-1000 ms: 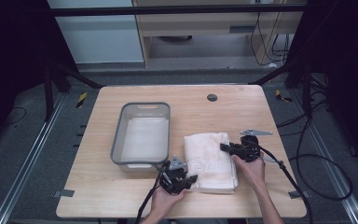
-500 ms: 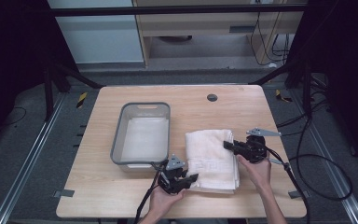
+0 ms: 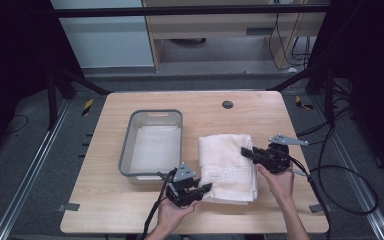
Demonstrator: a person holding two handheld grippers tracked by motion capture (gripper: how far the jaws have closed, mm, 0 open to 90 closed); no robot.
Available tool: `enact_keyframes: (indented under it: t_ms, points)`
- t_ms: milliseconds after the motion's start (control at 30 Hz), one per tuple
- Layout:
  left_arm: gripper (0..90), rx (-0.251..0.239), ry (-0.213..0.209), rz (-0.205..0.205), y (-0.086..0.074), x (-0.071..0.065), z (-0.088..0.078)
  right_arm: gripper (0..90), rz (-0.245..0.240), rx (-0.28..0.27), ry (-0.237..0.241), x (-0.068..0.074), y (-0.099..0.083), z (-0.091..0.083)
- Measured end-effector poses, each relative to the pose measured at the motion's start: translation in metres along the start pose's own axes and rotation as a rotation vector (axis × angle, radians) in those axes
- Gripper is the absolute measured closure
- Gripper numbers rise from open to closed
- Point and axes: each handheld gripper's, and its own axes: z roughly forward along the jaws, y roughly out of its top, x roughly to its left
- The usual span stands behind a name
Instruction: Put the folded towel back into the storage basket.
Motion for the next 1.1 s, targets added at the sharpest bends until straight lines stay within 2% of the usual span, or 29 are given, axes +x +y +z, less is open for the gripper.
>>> enact_keyframes:
  t_ms: [567, 1100]
  points:
    - [67.7, -0.055, 0.009, 0.028, 0.012, -0.005, -0.017, 71.4, -0.033, -0.064, -0.002, 0.014, 0.015, -0.012]
    - [67.8, -0.092, 0.019, 0.032, 0.020, -0.003, -0.029, 71.4, -0.058, -0.094, -0.009, 0.024, 0.027, -0.012]
